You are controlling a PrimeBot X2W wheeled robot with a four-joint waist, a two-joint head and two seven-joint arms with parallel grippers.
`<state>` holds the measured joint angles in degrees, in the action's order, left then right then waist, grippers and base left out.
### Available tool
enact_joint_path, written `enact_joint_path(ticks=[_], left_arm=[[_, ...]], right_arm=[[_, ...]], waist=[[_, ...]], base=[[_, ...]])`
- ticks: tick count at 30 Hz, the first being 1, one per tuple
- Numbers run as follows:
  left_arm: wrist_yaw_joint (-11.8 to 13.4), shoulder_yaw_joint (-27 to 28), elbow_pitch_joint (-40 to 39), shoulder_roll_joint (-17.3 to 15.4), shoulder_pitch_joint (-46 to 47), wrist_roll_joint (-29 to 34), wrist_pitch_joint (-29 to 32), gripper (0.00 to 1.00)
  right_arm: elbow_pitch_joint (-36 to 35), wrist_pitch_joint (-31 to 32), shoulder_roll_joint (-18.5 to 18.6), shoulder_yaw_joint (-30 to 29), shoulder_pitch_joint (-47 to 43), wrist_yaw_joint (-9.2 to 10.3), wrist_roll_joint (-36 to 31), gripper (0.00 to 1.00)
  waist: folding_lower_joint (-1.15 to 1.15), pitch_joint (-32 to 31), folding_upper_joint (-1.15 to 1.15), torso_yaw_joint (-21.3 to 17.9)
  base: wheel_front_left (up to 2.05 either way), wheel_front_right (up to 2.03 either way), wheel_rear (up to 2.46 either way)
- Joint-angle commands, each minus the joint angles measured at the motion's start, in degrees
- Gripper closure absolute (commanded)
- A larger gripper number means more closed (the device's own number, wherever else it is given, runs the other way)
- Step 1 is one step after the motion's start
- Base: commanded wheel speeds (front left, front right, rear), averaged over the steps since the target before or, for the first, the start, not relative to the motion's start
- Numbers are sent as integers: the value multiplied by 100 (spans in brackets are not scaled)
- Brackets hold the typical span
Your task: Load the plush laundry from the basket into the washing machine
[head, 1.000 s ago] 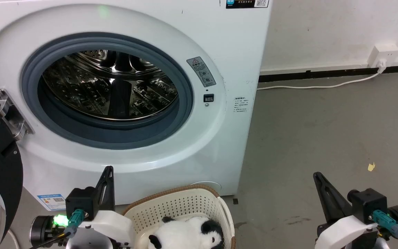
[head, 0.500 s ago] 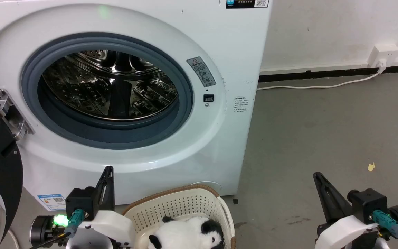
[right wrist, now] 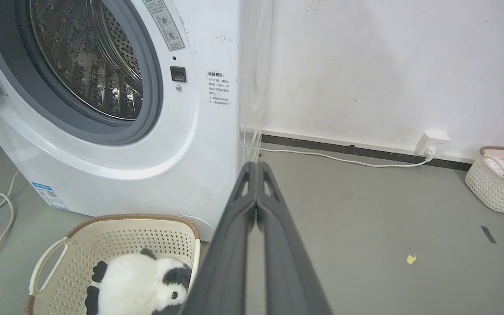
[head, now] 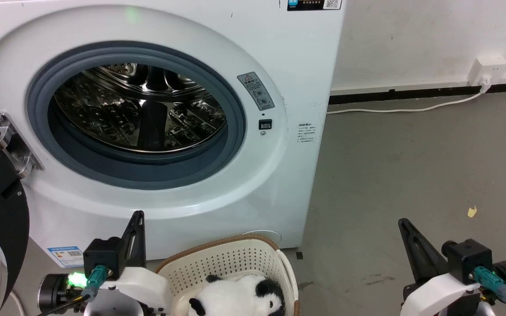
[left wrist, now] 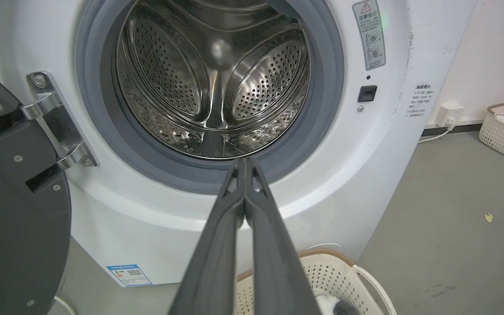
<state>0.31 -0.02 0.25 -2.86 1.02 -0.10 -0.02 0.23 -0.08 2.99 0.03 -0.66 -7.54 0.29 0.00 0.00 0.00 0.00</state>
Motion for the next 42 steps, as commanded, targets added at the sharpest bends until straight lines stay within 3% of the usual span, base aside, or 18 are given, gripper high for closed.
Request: enact_joint_path(ticks=[1,5,6,31,42], left_arm=[[-31,2,-25,-1,-102,10,2,100],[-31,2,-25,-1,-102,10,2,100],[1,-3,0,0,0,0,1,0],[156,-345,183,-4,15,-342,-207,0],[249,-488,412,-36,167,-611,12,0]], right_arm=[[-23,8,-12,-3,66,5,-29,100],[-23,8,-12,-3,66,5,-29,100],[0,0,0,-2,0,0,0,0],[72,-221,-2,-9,-108,1,345,0],[70,-305,-3,-43,-122,1,505,0]], waist=[[0,0,0,0],[0,0,0,0],[0,0,0,0],[0,22,0,16],[0,134,0,0]], base=[[0,0,0],[0,0,0],[0,0,0],[0,0,0],[0,0,0]])
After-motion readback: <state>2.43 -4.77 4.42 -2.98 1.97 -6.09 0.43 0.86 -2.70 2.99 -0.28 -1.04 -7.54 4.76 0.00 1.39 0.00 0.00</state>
